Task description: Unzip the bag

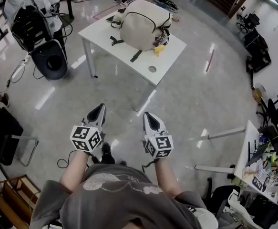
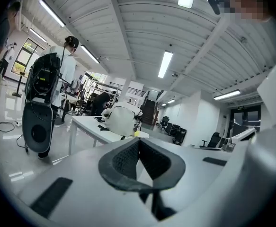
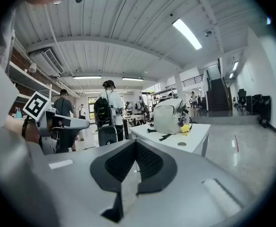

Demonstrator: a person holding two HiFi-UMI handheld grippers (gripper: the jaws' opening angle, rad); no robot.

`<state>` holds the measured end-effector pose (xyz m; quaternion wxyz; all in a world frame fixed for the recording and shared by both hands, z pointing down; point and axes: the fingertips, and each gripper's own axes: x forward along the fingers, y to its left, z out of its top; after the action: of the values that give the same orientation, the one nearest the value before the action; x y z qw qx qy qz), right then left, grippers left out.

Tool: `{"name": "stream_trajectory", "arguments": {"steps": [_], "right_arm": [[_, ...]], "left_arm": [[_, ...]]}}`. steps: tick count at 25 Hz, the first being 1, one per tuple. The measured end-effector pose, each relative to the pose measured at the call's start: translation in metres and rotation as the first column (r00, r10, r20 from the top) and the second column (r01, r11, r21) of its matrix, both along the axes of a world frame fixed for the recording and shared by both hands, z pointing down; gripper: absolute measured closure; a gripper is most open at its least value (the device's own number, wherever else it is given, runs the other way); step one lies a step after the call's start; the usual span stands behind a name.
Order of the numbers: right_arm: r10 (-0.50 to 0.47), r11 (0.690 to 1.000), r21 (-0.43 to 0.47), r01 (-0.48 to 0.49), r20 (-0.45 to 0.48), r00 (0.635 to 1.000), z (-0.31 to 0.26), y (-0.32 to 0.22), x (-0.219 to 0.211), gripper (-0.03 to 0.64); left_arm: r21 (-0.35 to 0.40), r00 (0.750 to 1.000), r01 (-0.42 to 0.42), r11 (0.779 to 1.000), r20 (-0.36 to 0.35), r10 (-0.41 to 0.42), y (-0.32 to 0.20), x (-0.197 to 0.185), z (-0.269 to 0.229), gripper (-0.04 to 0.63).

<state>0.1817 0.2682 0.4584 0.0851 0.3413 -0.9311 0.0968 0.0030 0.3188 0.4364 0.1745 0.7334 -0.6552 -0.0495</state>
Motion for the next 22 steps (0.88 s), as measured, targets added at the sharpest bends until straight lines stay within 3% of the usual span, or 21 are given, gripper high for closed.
{"name": "stream_trajectory", "arguments": {"steps": [3,8,22], "right_arm": [[-0.003,1.0,-0.009,0.003,0.005,1.0,0.002,-0.007,-0.007,0.617],[0.047,0.999,-0.011,-0.046,0.138,0.989,-0.007,-0.03,-0.015,0.617],[0.142,0.99,-0.009,-0.142,0.08,0.987,-0.004,-0.082,-0.05,0.617]], "left_arm": [[-0.003,1.0,0.001,1.0,-0.01,-0.001,-0.007,-0.006,0.003,0.589],[0.018,1.0,0.013,1.0,-0.021,-0.013,-0.024,-0.025,0.005,0.589],[0.026,0.998,-0.057,0.998,-0.036,0.058,-0.079,-0.076,0.008,0.588]]}}
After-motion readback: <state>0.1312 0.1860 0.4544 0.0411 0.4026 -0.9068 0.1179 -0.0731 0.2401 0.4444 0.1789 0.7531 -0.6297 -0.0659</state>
